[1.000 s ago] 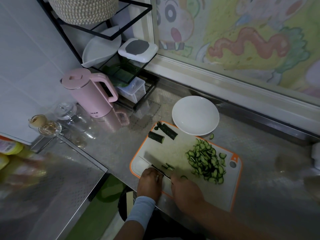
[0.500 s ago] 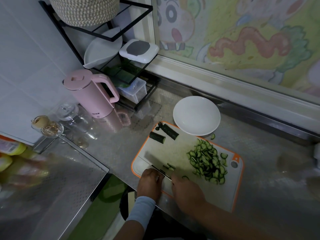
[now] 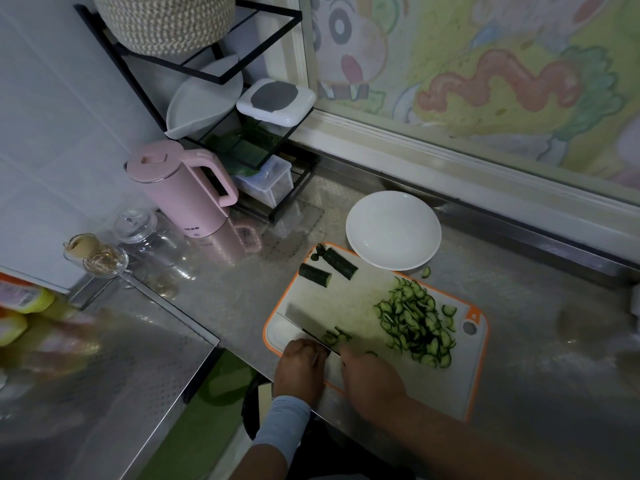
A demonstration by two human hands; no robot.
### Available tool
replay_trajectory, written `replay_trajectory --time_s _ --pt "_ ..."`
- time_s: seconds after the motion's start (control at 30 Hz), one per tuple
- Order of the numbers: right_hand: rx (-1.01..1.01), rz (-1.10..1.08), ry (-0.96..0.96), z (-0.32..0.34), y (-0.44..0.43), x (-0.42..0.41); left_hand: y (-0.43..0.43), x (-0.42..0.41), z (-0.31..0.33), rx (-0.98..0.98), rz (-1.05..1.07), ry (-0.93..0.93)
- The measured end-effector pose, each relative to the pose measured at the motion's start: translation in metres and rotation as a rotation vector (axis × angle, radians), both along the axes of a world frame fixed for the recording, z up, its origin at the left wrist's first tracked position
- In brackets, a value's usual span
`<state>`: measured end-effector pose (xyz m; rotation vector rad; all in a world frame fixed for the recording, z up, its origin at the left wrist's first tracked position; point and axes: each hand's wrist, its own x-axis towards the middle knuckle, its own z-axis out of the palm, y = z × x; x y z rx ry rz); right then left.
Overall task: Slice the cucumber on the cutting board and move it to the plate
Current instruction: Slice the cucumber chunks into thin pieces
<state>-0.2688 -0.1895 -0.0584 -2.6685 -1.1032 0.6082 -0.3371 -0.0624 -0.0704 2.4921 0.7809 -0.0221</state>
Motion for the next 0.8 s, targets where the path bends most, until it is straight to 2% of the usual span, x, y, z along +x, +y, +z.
replay_trajectory --time_s 0.3,0.57,0.67,0.8 --pt "-0.014 0.003 -0.106 0.004 -0.004 -0.006 0.0 0.001 0.001 -0.026 0.077 0.042" --pt "0.017 0.025 0.02 0.002 0.002 -0.002 -0.002 -0.001 -0.002 -0.05 0.08 0.017" --pt "0.02 0.013 -0.014 0.004 -0.003 -0.003 -0.002 -0.001 0.0 -0.051 0.076 0.001" --pt "0.049 -0.026 0.035 0.005 -0.011 -0.007 -0.002 0.0 0.002 -0.057 0.076 -0.032"
